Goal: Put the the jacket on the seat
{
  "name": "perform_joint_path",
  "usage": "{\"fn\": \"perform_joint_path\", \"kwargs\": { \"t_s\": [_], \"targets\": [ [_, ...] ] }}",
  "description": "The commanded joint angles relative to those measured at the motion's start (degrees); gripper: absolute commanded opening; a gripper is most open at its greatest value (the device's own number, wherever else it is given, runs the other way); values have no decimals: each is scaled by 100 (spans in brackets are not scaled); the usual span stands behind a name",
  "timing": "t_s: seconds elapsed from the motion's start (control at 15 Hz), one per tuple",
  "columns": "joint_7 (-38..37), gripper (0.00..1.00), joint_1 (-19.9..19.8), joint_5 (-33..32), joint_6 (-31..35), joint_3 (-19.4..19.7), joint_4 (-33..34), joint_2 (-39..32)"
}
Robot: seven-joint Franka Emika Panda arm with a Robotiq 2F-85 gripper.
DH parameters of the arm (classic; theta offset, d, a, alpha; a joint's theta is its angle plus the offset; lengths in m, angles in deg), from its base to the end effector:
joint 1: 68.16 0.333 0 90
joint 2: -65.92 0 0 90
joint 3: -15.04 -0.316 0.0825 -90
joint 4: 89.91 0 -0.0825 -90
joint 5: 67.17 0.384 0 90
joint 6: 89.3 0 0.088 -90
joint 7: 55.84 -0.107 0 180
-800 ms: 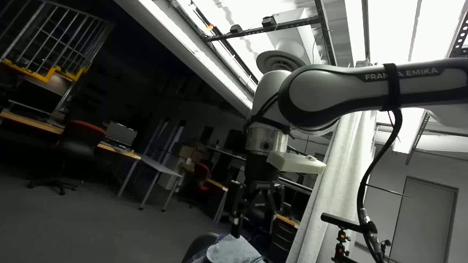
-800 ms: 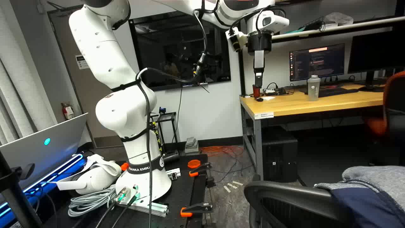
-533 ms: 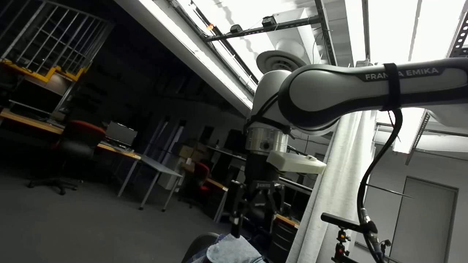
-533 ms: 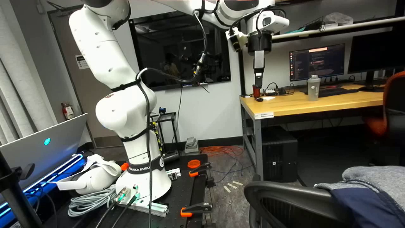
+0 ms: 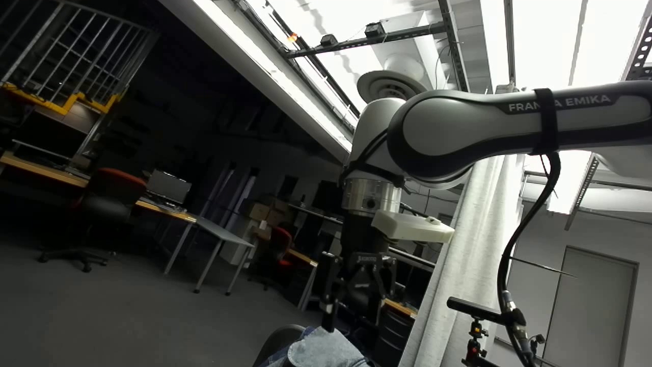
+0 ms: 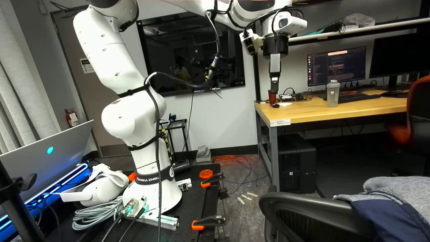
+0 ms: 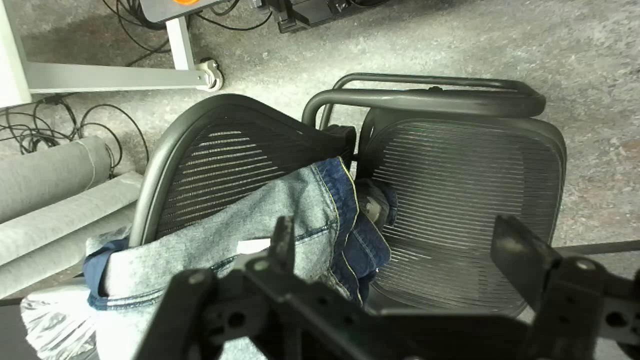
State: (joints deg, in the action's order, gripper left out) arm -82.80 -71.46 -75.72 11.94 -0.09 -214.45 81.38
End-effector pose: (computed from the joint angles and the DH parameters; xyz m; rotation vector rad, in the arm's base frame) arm 0.4510 0.0881 0.4913 2.8696 -0.3436 -0.1000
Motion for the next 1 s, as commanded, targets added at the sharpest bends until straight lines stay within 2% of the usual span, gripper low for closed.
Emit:
{"fn": "perform_joint_path", "kwargs": {
  "t_s": [0.0,0.47,0.53,0.93],
  "targets": [
    [-47,100,232,-54,-21,209,13,-20],
    [-38,100,317,-28,-42,302,8,-32],
    [-620,100,552,77,185,-46,-37,-344],
    [-1353,100,981,-110,429,-144,273,-1305]
  ]
}}
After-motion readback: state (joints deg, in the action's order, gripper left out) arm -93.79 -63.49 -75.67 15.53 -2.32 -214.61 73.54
